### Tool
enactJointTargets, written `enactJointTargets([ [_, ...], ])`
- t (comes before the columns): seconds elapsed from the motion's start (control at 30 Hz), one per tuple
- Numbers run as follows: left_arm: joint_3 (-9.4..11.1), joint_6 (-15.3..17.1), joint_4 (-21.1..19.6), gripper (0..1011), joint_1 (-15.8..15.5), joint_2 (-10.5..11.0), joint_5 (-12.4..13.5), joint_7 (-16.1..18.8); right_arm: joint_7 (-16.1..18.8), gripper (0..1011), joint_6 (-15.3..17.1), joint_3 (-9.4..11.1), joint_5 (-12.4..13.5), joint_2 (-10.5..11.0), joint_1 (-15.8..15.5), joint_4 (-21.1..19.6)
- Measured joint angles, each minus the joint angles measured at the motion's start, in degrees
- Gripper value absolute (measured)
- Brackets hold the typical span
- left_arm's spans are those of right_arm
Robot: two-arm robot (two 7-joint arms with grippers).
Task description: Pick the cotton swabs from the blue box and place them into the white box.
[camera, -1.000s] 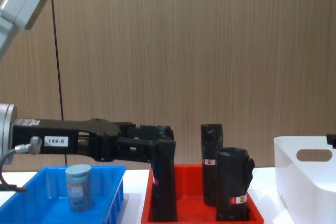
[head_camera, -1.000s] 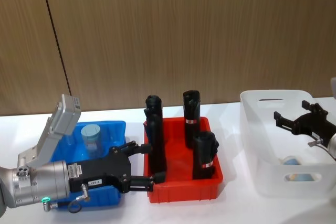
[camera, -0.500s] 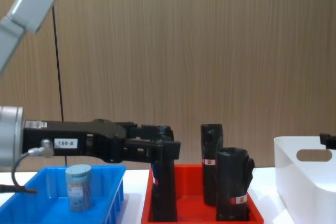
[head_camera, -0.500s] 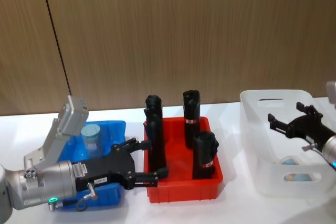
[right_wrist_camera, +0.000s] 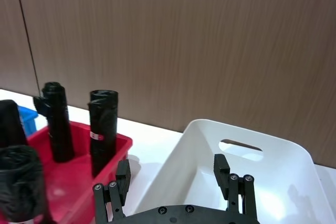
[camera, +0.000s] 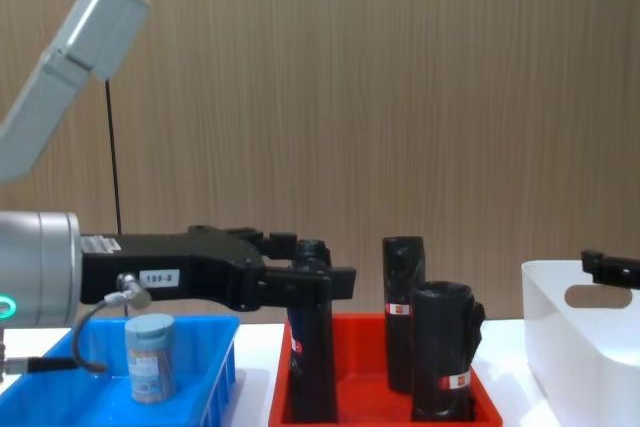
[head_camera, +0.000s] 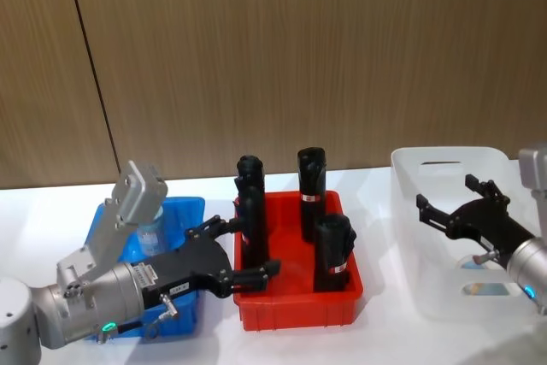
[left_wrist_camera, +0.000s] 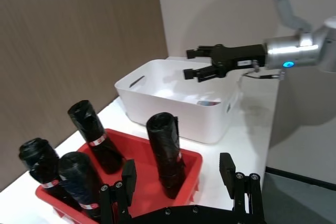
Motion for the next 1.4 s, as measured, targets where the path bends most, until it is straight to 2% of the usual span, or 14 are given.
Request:
enactJointTargets([
  [0.93, 2.85, -3.81, -4.49, 1000, 3.31, -2.28, 5.10, 21.31, -7.83, 1002, 0.94, -0.09, -0.49, -1.87, -14.10, -21.12],
  [1.13, 3.36, -4.51, -5.33, 1000, 3.89, -2.68, 6.06, 25.26, -8.78, 1001, 1.05, -0.10, -0.53, -2.10, -15.81, -23.65],
  [1.4, 4.19, -5.63, -6.63, 1000, 4.86, -3.34, 7.55, 31.56, -9.02, 1002, 1.07, -0.11, -0.53, -2.15, -16.19, -24.18],
])
